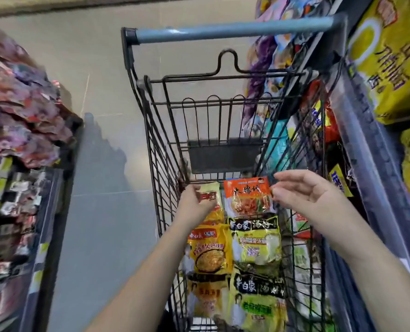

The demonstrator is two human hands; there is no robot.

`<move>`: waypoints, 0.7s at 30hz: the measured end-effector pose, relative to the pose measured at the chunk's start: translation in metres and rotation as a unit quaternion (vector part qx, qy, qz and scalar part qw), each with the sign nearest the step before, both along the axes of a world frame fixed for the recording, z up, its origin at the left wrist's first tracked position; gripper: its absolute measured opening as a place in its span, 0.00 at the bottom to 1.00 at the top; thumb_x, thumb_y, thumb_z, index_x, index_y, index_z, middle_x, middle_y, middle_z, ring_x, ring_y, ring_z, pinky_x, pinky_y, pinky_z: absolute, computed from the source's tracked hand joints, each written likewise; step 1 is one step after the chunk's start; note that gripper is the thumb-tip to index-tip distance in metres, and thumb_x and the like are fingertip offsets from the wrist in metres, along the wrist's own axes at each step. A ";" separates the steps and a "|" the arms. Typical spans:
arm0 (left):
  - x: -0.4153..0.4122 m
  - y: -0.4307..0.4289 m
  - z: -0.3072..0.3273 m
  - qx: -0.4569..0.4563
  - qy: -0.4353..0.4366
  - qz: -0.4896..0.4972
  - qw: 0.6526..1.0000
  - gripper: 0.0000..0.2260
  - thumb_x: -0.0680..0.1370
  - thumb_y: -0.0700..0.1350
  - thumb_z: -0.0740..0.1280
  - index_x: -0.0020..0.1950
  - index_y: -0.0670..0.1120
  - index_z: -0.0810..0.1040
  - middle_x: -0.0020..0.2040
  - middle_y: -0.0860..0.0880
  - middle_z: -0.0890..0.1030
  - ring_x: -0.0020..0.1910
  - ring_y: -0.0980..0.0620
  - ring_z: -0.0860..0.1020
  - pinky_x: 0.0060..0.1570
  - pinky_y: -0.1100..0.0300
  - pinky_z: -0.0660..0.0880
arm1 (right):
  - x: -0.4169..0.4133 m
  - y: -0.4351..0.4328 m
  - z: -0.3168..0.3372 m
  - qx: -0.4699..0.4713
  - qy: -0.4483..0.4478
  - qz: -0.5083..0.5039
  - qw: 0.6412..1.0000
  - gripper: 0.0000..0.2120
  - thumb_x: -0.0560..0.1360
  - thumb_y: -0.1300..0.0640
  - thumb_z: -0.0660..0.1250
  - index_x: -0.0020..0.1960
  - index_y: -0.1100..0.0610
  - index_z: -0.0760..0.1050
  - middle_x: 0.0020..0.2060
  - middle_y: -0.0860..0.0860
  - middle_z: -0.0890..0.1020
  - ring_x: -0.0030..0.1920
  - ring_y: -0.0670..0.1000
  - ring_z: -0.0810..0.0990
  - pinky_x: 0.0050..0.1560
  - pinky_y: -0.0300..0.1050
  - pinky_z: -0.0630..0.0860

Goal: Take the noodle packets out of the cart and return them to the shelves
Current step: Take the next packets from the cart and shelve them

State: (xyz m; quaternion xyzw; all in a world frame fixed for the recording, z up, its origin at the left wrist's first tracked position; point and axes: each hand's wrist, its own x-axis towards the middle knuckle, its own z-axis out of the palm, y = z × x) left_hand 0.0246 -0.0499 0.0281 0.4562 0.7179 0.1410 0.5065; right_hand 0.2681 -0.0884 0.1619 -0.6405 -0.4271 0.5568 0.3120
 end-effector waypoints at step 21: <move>-0.002 0.023 -0.177 -0.165 0.135 0.102 0.972 0.25 0.77 0.44 0.76 0.69 0.41 0.68 0.60 0.42 0.78 0.64 0.42 0.78 0.54 0.52 0.75 | 0.034 -0.038 -0.052 -0.072 0.076 -0.083 0.991 0.39 0.44 0.26 0.81 0.52 0.41 0.85 0.49 0.52 0.88 0.51 0.51 0.88 0.49 0.37 0.83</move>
